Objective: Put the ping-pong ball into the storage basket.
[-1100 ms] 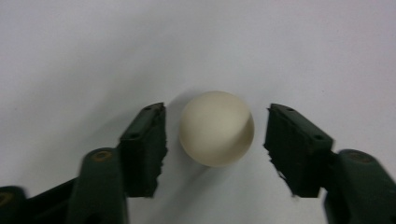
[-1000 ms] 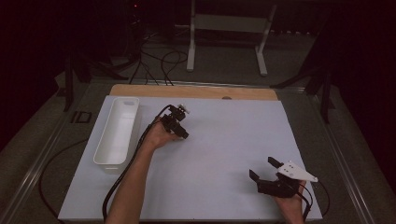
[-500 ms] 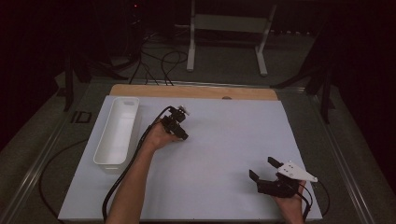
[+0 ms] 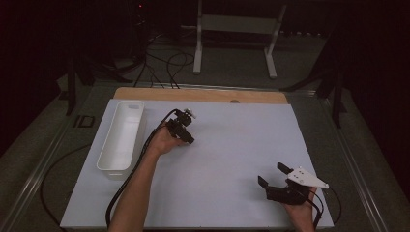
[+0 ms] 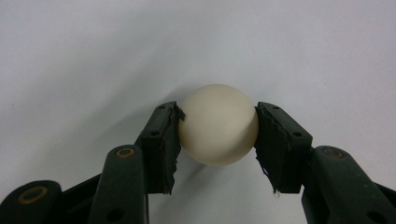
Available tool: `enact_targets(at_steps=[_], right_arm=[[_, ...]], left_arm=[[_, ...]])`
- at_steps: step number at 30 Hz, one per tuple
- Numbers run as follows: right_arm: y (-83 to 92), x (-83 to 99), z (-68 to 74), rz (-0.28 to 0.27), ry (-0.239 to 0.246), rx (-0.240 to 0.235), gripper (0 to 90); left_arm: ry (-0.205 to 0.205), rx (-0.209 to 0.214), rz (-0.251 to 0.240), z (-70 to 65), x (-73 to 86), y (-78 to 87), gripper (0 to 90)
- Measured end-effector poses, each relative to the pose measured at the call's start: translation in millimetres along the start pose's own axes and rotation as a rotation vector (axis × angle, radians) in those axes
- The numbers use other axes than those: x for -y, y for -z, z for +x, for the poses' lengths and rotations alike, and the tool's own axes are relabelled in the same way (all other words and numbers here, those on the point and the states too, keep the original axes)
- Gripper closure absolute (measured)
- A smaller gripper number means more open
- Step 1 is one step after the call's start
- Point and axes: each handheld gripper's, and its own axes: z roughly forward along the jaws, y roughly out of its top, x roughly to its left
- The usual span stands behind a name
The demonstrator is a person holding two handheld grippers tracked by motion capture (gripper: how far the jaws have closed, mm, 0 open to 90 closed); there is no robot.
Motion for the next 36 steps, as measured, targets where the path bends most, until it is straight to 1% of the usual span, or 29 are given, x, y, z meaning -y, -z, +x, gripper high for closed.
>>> enact_targets(at_steps=[5, 12, 20, 23, 26, 29, 36], right_arm=[[-0.1, -0.1, 0.6, 0.003, -0.002, 0.001, 9.1], [-0.3, 0.0, 0.8, 0.003, 0.001, 0.0, 9.1], [-0.4, 0.0, 1.2, 0.004, 0.0, -0.003, 9.1], [-0.3, 0.1, 1.1, 0.005, 0.0, -0.002, 9.1], [-0.3, 0.1, 1.1, 0.004, 0.0, -0.002, 9.1], [-0.4, 0.1, 1.2, 0.005, 0.0, -0.002, 9.1], [-0.5, 0.1, 1.3, 0.005, 0.0, -0.002, 9.1]], left_arm=[[-0.003, -0.015, -0.003, 0.7, 0.8, 4.3, 51.1], [-0.002, -0.022, -0.005, 0.6, 1.4, 7.5, 51.1], [-0.004, -0.035, -0.023, -1.6, 0.6, 13.5, 51.1], [-0.01, -0.042, -0.02, -1.4, 0.9, 15.5, 51.1], [0.002, -0.05, -0.029, -1.9, 1.4, 17.5, 51.1], [-0.003, -0.054, -0.032, -1.3, 1.4, 21.4, 51.1], [0.016, -0.063, -0.041, -1.2, 1.4, 26.7, 51.2]])
